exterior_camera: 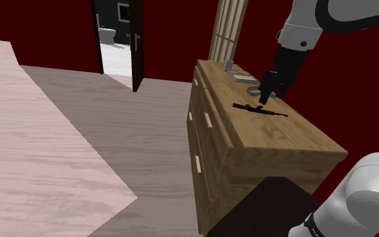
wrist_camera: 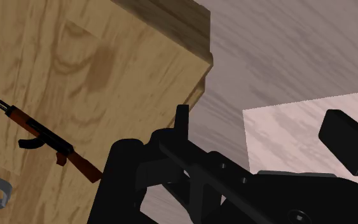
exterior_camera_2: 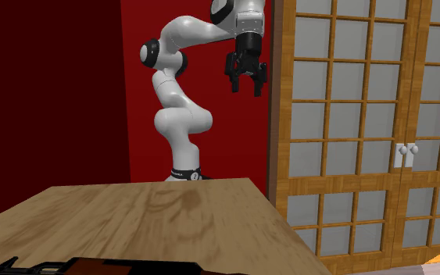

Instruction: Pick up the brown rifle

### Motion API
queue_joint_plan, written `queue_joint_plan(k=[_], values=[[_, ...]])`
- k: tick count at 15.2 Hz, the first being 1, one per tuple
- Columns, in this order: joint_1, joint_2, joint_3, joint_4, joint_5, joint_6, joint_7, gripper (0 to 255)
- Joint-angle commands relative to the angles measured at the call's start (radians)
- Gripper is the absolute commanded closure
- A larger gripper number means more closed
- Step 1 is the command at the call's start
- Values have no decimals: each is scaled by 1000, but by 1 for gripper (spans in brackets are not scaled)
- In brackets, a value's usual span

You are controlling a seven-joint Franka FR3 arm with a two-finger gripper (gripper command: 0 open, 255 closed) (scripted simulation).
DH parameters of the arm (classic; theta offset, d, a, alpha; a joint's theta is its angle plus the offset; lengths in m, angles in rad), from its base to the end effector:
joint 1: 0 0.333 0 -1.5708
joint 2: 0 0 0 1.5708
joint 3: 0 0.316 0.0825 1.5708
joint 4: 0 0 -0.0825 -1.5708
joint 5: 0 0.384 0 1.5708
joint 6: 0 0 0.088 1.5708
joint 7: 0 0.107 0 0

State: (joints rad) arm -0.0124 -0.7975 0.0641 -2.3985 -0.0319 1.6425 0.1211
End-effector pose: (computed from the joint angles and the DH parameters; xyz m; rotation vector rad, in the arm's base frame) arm 0.3100 0.0182 0.5800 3.0636 -0.1320 0.0710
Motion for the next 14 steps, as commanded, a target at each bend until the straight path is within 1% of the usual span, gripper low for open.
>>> queue_joint_plan(k=[1, 7, 14], values=[[0, 0, 0, 0, 0, 0, 0, 0], [-33, 109, -136, 0, -63, 104, -163, 0], [-55, 300, -285, 67, -96, 221, -353, 0]])
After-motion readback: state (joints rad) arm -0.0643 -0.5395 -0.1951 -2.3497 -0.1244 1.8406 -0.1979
